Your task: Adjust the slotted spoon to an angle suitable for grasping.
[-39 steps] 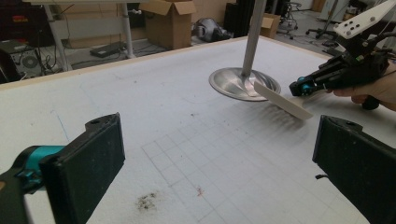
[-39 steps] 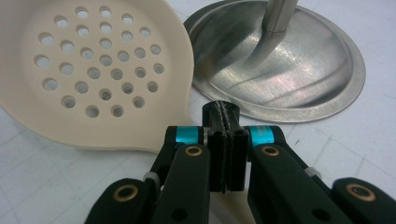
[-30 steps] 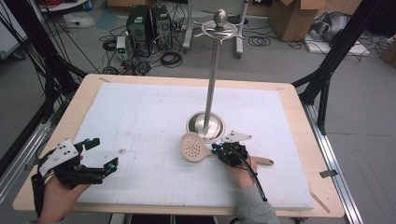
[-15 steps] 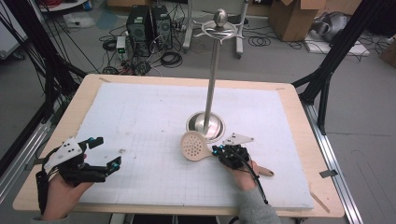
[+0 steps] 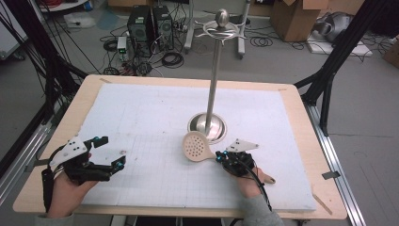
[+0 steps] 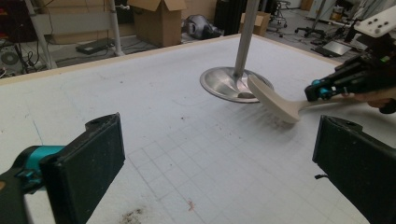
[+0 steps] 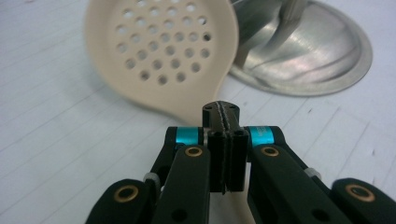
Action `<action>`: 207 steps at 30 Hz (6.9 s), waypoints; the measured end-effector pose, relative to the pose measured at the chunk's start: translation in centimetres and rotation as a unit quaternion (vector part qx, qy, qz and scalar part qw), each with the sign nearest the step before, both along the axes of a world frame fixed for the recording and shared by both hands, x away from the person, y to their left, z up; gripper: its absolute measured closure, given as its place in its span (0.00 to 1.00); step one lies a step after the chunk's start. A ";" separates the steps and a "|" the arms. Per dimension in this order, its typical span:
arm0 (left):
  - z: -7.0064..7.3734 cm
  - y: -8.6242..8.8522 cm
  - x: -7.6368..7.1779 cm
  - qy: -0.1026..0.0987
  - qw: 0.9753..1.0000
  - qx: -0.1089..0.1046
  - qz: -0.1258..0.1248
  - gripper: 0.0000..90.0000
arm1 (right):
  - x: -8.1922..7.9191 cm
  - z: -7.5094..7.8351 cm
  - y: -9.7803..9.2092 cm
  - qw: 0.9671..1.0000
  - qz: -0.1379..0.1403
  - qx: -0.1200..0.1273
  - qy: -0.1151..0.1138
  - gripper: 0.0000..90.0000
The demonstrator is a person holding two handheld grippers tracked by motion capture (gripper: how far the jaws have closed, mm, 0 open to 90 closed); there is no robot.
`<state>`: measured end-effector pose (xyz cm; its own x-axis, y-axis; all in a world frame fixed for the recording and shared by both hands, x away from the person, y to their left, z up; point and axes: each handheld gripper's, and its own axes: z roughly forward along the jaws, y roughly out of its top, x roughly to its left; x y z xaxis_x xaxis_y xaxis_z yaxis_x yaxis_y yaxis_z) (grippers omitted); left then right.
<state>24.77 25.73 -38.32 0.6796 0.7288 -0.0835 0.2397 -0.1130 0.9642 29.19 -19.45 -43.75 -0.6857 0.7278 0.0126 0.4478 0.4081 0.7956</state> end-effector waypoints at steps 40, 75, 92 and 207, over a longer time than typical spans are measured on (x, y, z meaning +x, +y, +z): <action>-0.5 -1.5 0.9 0.009 1.000 0.004 -0.016 0.03 | -0.4 -1.1 -11.0 0.984 -0.178 -0.005 0.024 1.00; -0.7 -0.4 0.3 0.012 1.000 0.000 -0.005 0.03 | 4.5 0.4 -1.4 0.996 -0.075 -0.038 -0.006 1.00; -0.7 -0.2 0.1 0.013 1.000 -0.001 -0.004 0.03 | 5.5 -0.6 0.0 0.997 -0.052 -0.058 0.011 1.00; -0.5 0.2 -0.3 0.010 1.000 0.000 -0.001 0.03 | 3.2 0.6 -1.3 0.999 0.004 -0.034 -0.018 1.00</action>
